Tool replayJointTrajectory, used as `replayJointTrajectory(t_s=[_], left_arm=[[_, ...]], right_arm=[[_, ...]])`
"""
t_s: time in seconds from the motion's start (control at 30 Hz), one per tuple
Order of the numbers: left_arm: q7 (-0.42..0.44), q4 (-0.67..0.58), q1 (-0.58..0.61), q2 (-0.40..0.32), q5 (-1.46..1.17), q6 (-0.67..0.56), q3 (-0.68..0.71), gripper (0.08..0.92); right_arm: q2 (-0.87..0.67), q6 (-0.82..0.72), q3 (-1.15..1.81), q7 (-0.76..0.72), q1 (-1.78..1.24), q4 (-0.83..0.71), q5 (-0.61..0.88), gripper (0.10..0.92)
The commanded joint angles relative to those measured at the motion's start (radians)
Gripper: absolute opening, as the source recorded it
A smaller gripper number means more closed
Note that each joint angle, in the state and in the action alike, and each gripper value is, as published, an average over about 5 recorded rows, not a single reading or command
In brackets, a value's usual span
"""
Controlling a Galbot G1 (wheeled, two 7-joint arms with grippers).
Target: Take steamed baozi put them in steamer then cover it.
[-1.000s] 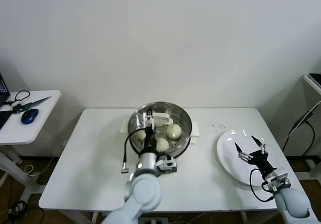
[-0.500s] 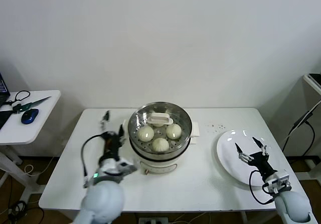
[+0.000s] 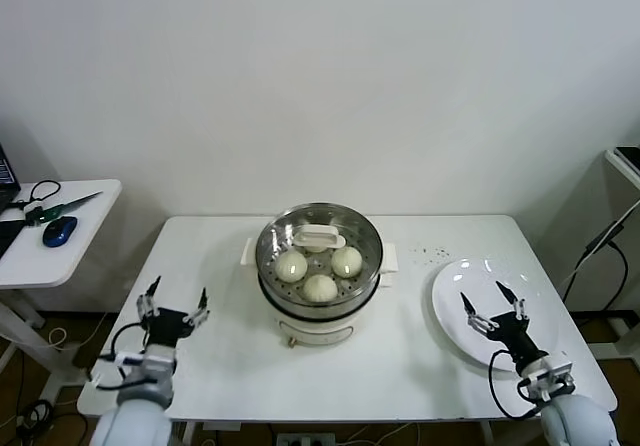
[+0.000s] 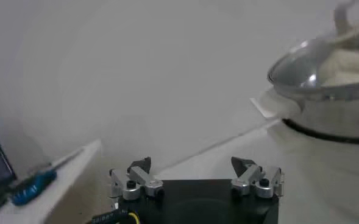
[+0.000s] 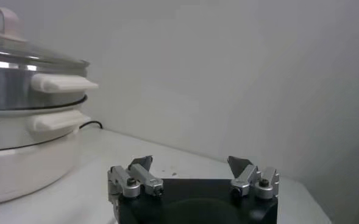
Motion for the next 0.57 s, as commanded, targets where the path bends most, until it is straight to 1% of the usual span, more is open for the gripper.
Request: replayJointTrajectory(t_s=[0.03,0.57], left_arm=[[0.005,0.093,0.109,-0.078,-0.336,-0.384,-0.167,0.823],[0.042,0.087,0.104,-0.077,-0.249,-0.384,-0.141,0.823]], right_arm=[[0.015,0.008,0.006,0.002,-0.028,0.023,0.008,0.823],[0.015,0.01,0.014,0.002,-0.03,0.007,0.028,0.823]])
